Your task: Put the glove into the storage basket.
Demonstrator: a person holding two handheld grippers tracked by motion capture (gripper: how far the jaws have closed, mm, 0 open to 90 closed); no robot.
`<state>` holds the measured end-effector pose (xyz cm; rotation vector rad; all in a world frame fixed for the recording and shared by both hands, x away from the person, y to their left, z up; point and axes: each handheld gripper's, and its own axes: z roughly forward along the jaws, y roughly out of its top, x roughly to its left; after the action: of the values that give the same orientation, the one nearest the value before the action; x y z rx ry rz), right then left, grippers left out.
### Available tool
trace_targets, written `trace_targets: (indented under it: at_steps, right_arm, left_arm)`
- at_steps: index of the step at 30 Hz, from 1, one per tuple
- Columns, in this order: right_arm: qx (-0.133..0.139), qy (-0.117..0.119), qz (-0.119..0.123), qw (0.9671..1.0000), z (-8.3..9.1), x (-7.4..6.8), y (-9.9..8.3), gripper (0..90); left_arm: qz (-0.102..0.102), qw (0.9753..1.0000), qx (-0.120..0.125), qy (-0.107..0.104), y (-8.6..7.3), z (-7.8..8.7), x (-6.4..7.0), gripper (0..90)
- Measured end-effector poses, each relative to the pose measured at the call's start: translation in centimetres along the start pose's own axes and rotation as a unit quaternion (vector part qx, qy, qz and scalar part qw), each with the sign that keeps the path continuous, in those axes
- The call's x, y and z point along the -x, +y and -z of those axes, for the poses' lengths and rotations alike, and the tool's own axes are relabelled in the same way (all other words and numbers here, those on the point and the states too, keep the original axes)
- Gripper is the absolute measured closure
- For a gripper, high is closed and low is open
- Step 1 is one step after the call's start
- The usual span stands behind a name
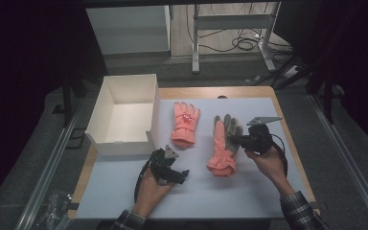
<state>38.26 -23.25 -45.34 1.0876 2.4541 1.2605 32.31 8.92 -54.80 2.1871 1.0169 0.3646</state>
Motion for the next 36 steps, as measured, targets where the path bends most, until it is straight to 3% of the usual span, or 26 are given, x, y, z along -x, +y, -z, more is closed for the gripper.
trace_targets:
  at_steps: [3,10,15,18,20,24,36]
  right_arm:
    - [-0.004,0.024,0.002,0.9997,0.0,-0.6,-1.0,87.5]
    - [-0.029,0.053,0.017,0.9980,-1.5,-1.5,-2.9,87.5]
    - [-0.043,0.052,0.025,0.9974,-3.2,-1.2,-3.9,86.9]
    - [-0.043,0.047,0.032,0.9975,-3.4,-1.0,-4.0,81.7]
    - [-0.041,0.029,0.047,0.9976,-3.2,-1.2,-3.8,77.0]
    - [-0.031,0.014,0.063,0.9974,-2.6,-1.2,-2.8,71.0]
    - [-0.012,-0.003,0.068,0.9976,-4.0,-0.9,1.4,60.5]
  left_arm:
    - [-0.001,1.0000,0.000,0.000,0.0,0.0,0.0,0.0]
    - [-0.002,1.0000,-0.004,-0.001,0.0,0.1,0.0,0.0]
    - [-0.003,1.0000,-0.004,-0.001,0.0,0.0,0.0,0.0]
    - [-0.002,1.0000,-0.003,-0.001,0.0,0.0,0.0,0.0]
    - [-0.002,1.0000,-0.003,-0.001,0.0,0.0,0.0,0.0]
    - [-0.005,1.0000,-0.004,0.000,0.0,0.1,-0.1,0.0]
    - [-0.003,1.0000,-0.003,0.000,0.0,0.0,0.0,0.0]
